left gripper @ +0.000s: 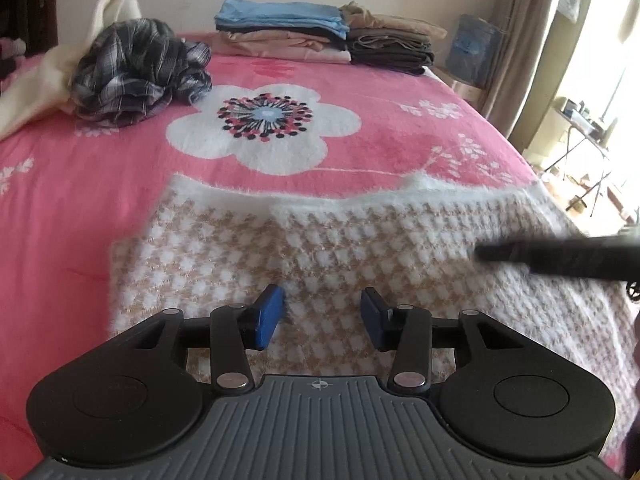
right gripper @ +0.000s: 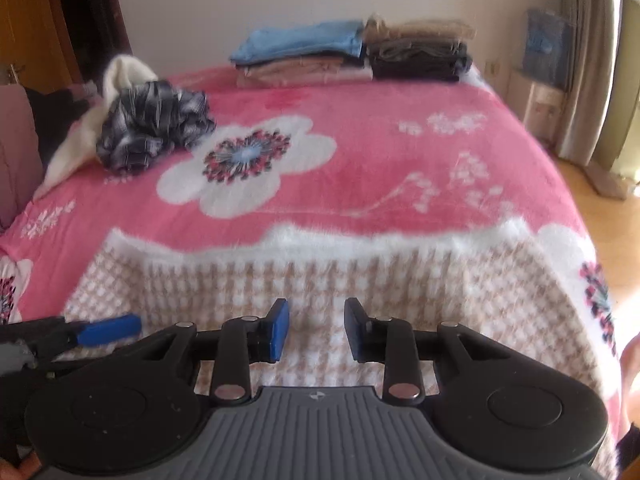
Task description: Fold clothes
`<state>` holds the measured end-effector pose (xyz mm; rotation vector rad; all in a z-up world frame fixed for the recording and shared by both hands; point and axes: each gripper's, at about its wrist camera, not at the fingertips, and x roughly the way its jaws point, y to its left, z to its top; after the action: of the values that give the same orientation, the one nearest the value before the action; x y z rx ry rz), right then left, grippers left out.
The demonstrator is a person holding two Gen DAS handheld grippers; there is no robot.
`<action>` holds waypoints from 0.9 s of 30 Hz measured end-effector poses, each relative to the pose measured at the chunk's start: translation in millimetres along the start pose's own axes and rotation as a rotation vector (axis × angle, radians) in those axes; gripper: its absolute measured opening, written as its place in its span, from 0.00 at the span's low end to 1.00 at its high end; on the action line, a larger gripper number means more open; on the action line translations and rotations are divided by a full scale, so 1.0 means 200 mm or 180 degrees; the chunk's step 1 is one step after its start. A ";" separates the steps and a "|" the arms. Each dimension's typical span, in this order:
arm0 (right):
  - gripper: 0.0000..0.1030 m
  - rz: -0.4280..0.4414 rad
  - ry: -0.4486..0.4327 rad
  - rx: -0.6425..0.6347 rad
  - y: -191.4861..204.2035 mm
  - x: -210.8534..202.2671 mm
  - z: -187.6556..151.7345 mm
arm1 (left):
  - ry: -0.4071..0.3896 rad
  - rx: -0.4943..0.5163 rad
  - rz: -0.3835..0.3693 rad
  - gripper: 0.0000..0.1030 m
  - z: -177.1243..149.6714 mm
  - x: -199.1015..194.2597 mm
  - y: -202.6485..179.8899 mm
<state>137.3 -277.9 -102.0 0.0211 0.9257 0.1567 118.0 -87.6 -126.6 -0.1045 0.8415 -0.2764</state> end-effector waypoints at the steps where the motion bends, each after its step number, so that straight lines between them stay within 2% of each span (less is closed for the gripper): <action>1: 0.33 -0.0012 0.0011 -0.0002 0.00 0.00 0.00 | 0.0018 -0.0014 -0.0006 0.43 0.00 0.00 0.00; 8: 0.35 -0.0067 -0.0039 -0.0086 0.02 0.02 -0.02 | 0.0042 0.0041 0.0008 0.45 0.01 -0.02 -0.01; 12: 0.33 -0.0049 -0.0097 -0.0032 0.03 -0.11 -0.02 | 0.0028 0.0022 0.0028 0.47 0.02 -0.02 0.01; 16: 0.33 -0.0116 0.0073 -0.0066 0.03 -0.04 -0.08 | 0.0063 -0.0009 0.0022 0.47 0.03 -0.01 0.02; 19: 0.34 -0.0099 0.0085 -0.0037 0.01 0.00 -0.09 | 0.0086 0.0027 0.0043 0.47 0.02 0.00 0.01; 23: 0.33 -0.0135 0.0182 0.0083 0.02 -0.05 -0.04 | 0.0099 0.0011 0.0052 0.48 0.03 -0.01 0.02; 27: 0.33 -0.0238 0.0081 0.0170 -0.01 -0.13 -0.04 | 0.0119 -0.0035 0.0046 0.48 0.03 -0.01 0.04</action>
<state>116.7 -284.3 -86.7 0.0341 0.9545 0.0629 122.6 -80.4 -122.6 -0.1037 0.8805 -0.2608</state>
